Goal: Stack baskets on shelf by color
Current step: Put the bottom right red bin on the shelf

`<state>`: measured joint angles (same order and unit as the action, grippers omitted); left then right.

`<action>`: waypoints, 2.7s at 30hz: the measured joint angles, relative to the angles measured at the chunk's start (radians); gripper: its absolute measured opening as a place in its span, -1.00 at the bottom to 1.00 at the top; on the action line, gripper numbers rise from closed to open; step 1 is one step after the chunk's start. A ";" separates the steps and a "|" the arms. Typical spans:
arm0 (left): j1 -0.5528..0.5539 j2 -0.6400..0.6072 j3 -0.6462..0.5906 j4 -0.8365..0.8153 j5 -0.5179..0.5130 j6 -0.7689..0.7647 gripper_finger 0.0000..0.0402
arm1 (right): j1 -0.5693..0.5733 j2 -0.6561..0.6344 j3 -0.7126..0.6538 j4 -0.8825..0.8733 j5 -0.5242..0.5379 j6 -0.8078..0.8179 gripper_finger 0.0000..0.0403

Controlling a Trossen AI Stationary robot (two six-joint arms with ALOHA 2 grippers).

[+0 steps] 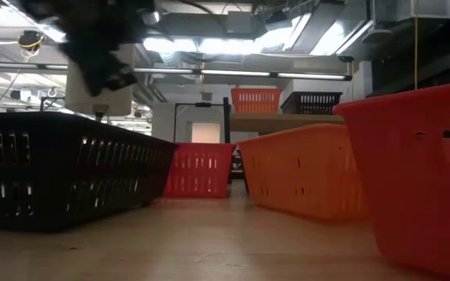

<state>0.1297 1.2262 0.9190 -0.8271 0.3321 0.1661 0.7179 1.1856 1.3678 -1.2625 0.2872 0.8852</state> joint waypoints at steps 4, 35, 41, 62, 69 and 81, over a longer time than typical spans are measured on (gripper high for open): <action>0.018 -0.185 -0.225 0.224 0.006 -0.054 -1.00 | 0.006 0.019 0.001 0.003 0.050 -0.001 -0.43; 0.031 -0.493 -0.408 0.434 -0.088 -0.238 -1.00 | -0.327 0.380 -0.211 0.138 -0.062 -0.473 -0.43; 0.018 -0.493 -0.408 0.436 -0.088 -0.235 -1.00 | -0.349 0.237 -0.432 0.405 -0.114 -0.424 -0.43; 0.019 -0.493 -0.408 0.439 -0.167 -0.235 -1.00 | -0.109 0.103 -0.514 0.319 -0.185 0.059 -0.43; 0.019 -0.493 -0.408 0.439 -0.170 -0.238 -1.00 | 0.032 0.102 -0.514 0.363 -0.291 0.267 -0.43; 0.018 -0.492 -0.408 0.439 -0.191 -0.242 -1.00 | 0.192 0.210 -0.514 0.446 -0.238 0.521 -0.43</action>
<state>0.1478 0.7338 0.5114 -0.3878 0.1410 -0.0761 0.9103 1.3952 0.8539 -0.8165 0.0491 1.4066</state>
